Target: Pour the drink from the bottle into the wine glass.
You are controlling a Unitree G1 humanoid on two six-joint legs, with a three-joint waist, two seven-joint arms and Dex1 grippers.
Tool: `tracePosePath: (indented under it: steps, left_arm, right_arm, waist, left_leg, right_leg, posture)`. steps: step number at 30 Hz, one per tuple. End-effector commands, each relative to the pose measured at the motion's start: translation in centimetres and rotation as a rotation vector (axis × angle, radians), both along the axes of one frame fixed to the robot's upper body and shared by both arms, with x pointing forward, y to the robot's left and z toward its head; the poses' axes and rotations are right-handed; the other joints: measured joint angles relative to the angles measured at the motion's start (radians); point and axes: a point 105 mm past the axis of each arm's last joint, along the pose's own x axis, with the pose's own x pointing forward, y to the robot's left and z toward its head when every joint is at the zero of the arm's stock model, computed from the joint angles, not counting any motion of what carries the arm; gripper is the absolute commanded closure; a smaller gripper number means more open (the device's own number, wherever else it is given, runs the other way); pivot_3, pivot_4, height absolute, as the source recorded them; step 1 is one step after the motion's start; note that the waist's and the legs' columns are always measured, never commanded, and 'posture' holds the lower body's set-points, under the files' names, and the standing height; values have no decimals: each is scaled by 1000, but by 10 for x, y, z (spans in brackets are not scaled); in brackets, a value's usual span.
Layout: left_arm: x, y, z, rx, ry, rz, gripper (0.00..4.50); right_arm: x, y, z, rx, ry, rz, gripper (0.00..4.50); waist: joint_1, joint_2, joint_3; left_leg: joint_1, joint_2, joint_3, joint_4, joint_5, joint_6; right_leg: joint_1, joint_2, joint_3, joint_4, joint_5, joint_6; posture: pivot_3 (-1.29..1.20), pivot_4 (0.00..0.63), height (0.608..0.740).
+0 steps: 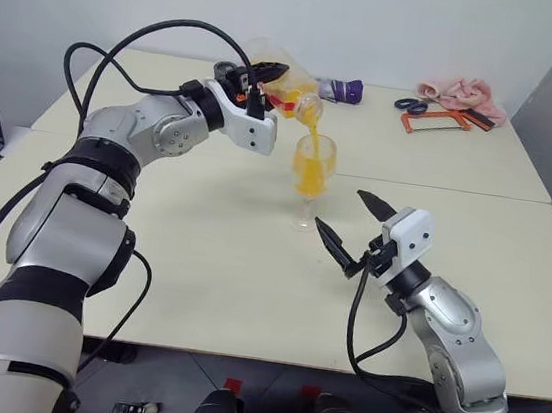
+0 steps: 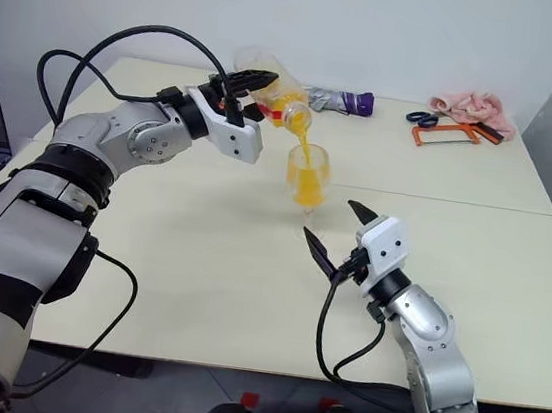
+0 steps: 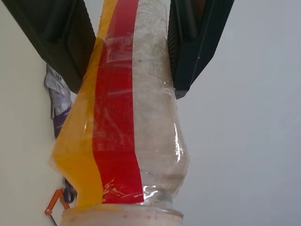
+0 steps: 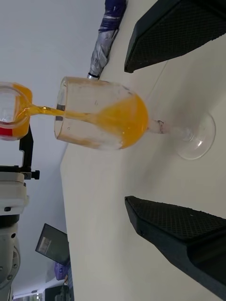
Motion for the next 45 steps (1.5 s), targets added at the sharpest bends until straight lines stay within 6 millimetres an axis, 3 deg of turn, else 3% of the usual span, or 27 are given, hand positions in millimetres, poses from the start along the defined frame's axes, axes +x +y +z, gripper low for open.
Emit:
tracePosePath:
  steps: [1,45]
  left_arm:
    - [-3,1,27,-19,-78,-5,2827]
    - [-3,-1,32,10,-109,-1,2827]
  right_arm:
    - [-2,0,10,11,-43,-6,0]
    - [-4,5,7,24,-29,10,0]
  waist:
    - [0,0,0]
    - [0,0,0]
  left_leg:
    - [0,0,0,0,0,0]
    - [0,0,1,2,0,0]
  right_leg:
    - [0,0,0,0,0,0]
    - [-3,0,2,6,0,0]
  posture:
    - [0,150,740]
    - [0,150,740]
